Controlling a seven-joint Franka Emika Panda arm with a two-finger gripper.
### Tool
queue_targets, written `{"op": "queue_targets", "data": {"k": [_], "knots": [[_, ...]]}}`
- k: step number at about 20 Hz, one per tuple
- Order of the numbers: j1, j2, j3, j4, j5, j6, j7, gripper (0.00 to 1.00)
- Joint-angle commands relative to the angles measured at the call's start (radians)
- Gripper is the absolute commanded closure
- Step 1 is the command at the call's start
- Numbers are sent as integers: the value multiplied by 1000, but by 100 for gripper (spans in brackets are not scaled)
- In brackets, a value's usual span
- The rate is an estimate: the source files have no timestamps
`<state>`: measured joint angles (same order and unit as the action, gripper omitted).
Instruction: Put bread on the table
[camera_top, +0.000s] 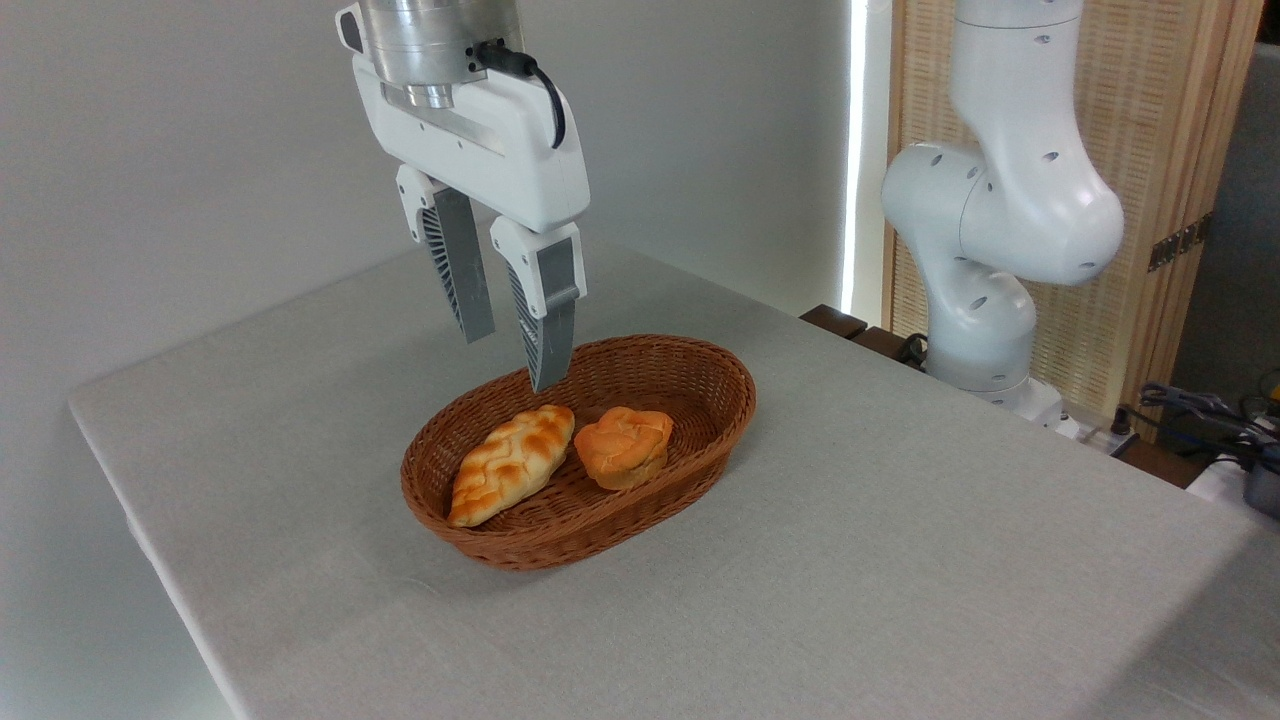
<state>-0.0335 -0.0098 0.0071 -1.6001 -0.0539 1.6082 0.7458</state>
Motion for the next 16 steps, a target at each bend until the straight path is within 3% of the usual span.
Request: {"op": "queue_targets", "data": {"k": [1, 16], "knots": [[-3, -19, 33, -23, -14, -24, 36, 0], [-11, -39, 22, -69, -15, 18, 35, 0]]}}
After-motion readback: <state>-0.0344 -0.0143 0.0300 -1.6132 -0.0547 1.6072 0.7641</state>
